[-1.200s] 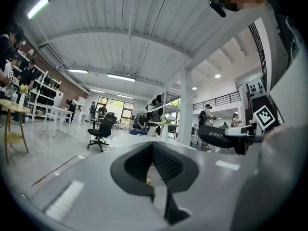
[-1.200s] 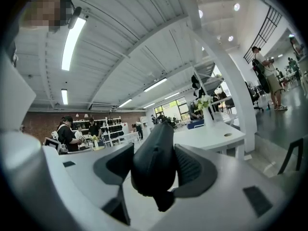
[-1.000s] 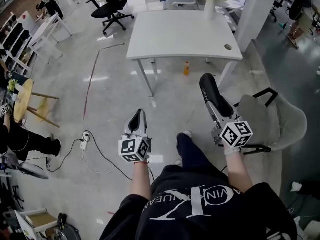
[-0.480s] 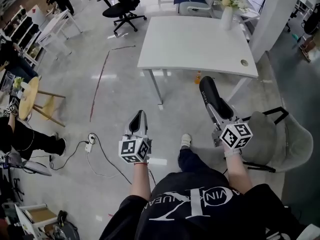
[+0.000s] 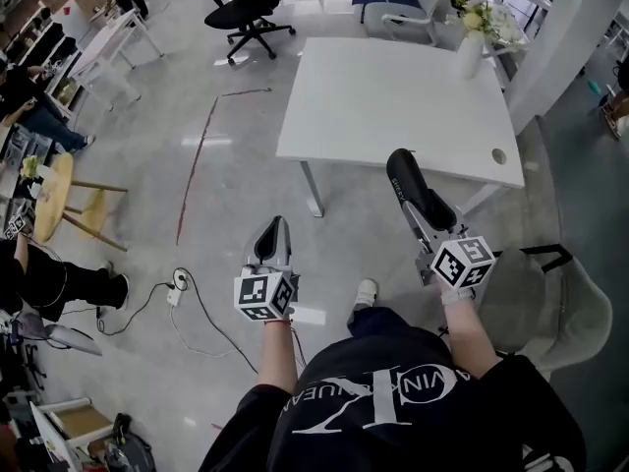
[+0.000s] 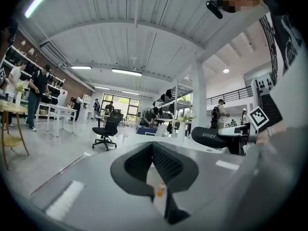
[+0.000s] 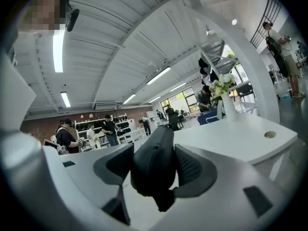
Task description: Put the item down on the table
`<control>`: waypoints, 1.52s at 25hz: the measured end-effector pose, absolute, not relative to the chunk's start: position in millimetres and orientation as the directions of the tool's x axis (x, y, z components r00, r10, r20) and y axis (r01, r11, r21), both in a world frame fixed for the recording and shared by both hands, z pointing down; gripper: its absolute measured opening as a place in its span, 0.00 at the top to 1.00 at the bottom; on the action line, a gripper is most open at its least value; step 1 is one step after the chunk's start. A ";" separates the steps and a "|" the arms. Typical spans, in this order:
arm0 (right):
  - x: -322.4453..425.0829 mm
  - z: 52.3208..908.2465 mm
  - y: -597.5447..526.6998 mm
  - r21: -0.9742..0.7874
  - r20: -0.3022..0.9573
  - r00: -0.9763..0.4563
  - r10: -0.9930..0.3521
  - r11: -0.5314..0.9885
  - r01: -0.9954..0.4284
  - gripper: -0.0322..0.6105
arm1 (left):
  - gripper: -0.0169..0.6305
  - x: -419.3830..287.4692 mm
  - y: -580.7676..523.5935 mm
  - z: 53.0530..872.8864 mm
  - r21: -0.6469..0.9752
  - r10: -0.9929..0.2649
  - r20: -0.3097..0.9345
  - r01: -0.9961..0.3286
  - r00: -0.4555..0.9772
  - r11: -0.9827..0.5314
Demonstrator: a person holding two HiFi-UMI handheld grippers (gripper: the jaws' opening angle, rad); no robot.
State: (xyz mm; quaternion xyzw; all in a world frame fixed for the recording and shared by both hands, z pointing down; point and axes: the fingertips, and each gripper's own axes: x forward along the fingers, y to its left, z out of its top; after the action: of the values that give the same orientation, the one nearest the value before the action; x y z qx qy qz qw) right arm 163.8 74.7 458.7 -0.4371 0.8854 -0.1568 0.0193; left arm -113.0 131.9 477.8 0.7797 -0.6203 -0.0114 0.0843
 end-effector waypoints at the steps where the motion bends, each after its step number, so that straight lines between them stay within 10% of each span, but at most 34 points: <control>1: 161.5 458.6 63.6 -0.294 0.103 -0.620 -0.778 0.572 -0.766 0.53 | 0.96 -114.8 120.9 477.2 0.143 -0.970 0.084 -0.966 0.228 -0.215; 38: 97.3 483.2 -172.2 -0.337 0.188 -0.521 -0.832 0.444 -0.830 0.53 | 0.96 -151.4 -167.9 478.6 0.153 -0.907 0.081 -0.904 0.413 -0.399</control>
State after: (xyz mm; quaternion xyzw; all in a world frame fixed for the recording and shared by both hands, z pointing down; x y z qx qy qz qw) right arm 97.3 -172.2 483.2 -0.4891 0.8497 -0.1969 0.0025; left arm -151.4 -167.9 478.6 0.8362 -0.5415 -0.0075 0.0864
